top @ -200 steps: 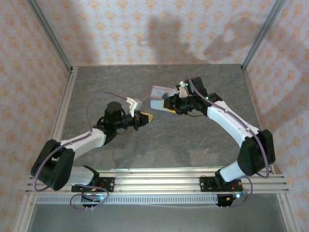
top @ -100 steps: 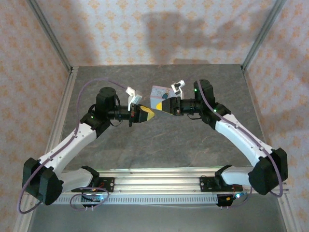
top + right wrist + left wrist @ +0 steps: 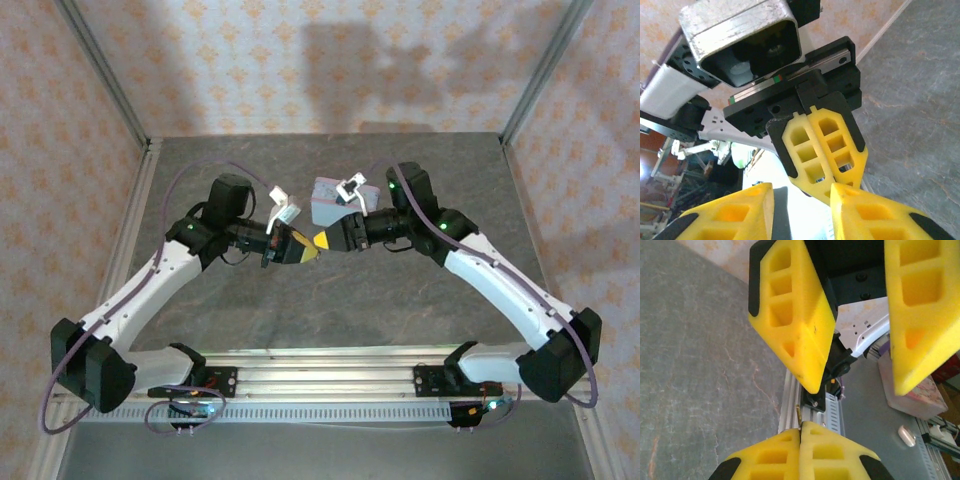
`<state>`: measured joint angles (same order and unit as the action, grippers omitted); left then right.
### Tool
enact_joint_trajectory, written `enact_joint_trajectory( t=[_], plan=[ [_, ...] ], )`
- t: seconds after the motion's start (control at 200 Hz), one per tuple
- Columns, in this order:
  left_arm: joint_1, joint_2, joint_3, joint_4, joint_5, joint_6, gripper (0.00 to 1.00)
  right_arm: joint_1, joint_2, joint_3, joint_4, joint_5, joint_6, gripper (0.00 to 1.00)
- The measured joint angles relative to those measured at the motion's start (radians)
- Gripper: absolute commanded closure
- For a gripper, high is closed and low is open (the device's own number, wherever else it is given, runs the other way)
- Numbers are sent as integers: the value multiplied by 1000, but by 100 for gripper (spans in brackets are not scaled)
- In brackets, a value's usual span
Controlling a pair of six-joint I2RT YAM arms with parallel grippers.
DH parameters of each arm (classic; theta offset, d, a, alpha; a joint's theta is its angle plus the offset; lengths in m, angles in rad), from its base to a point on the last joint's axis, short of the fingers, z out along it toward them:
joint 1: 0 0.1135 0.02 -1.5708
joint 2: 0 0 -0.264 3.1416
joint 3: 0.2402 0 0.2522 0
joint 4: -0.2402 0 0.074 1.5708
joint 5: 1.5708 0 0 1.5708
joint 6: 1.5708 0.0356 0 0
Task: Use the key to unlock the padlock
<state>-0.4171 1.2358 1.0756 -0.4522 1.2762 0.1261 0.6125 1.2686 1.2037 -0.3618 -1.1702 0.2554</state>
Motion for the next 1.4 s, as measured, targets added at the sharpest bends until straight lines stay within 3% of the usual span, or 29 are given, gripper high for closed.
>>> enact_joint_trajectory(
  t=[0.315,0.911,1.016,1.151,1.396],
  plan=[
    [0,10,12,-87,22,60,100,2,43,27,-141,73,-101,66],
    [0,11,23,-106,26,67,100,26,66,27,-146,28,-115,67],
    [0,11,23,-118,26,67,100,28,73,27,-145,18,-119,76],
    [0,22,23,-131,29,68,100,30,80,30,-138,4,-128,100],
    [1,24,25,-142,8,71,100,31,89,29,-133,28,-120,100]
  ],
)
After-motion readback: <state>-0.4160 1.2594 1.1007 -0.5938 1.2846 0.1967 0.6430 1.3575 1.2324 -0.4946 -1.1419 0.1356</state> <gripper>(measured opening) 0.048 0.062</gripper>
